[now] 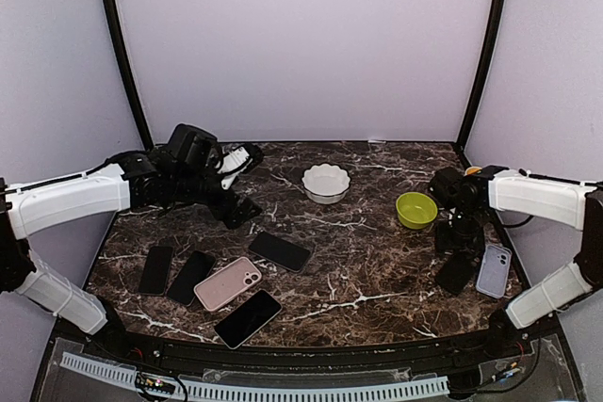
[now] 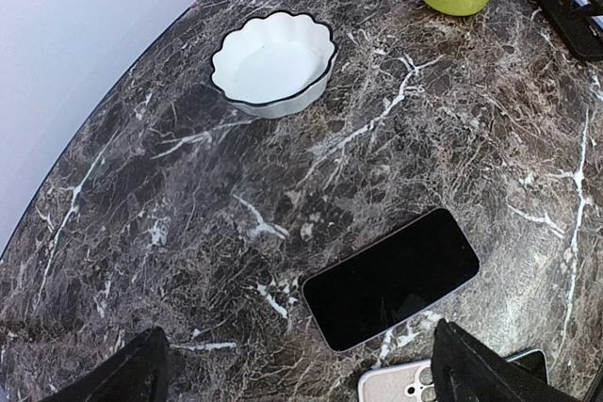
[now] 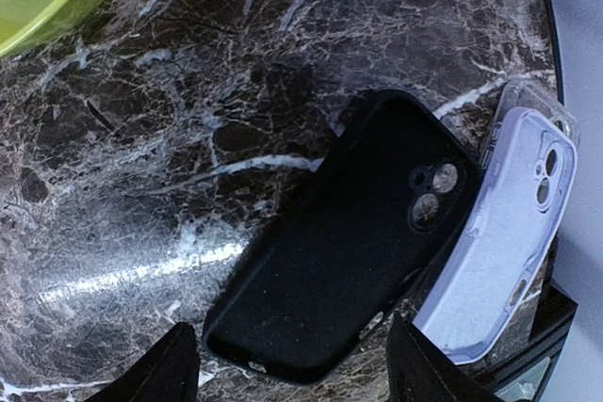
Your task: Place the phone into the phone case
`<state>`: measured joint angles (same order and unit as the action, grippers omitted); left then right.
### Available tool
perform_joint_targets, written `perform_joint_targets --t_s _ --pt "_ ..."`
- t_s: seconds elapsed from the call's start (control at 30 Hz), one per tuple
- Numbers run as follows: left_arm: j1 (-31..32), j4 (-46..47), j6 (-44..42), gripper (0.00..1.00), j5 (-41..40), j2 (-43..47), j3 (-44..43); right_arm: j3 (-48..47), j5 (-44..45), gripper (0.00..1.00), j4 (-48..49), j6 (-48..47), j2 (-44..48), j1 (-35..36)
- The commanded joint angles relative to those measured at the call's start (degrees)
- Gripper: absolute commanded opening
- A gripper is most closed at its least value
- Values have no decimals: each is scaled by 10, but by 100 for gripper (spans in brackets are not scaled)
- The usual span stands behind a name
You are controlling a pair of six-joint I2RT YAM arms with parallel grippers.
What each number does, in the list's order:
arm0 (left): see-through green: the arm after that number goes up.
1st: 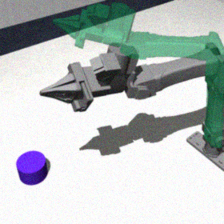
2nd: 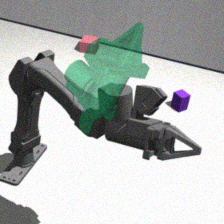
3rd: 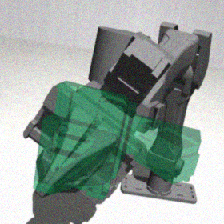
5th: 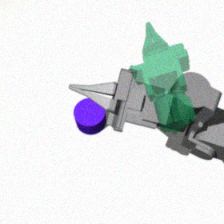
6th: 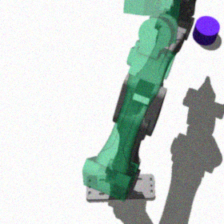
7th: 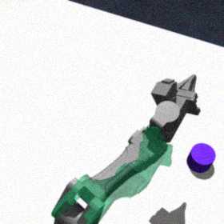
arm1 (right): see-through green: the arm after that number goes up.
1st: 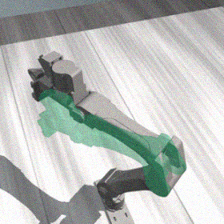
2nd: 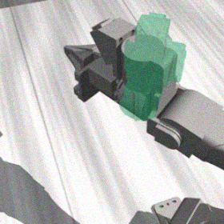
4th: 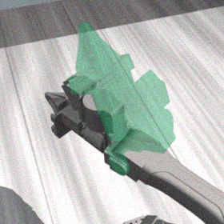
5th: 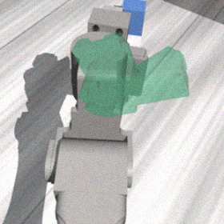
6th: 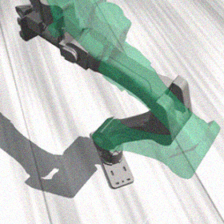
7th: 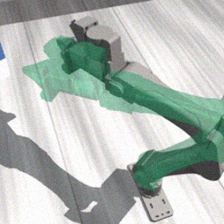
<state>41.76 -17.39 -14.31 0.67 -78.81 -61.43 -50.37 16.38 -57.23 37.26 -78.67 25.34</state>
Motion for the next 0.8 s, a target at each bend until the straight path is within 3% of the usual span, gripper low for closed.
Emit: perform_joint_targets --t_s 0.0,0.4,0.53,0.63,0.77 --pt "2 24 -3 99 13 33 17 12 -8 68 54 19 -23 2" --pt "3 43 -8 99 24 46 35 45 -47 61 116 7 -58 -26" --pt "2 46 -9 99 36 46 37 73 -53 55 135 5 -58 -35" --pt "2 49 -12 99 38 48 40 87 -64 43 153 4 -67 -37" --pt "2 50 -15 99 37 50 40 94 -78 17 158 5 -69 -37"
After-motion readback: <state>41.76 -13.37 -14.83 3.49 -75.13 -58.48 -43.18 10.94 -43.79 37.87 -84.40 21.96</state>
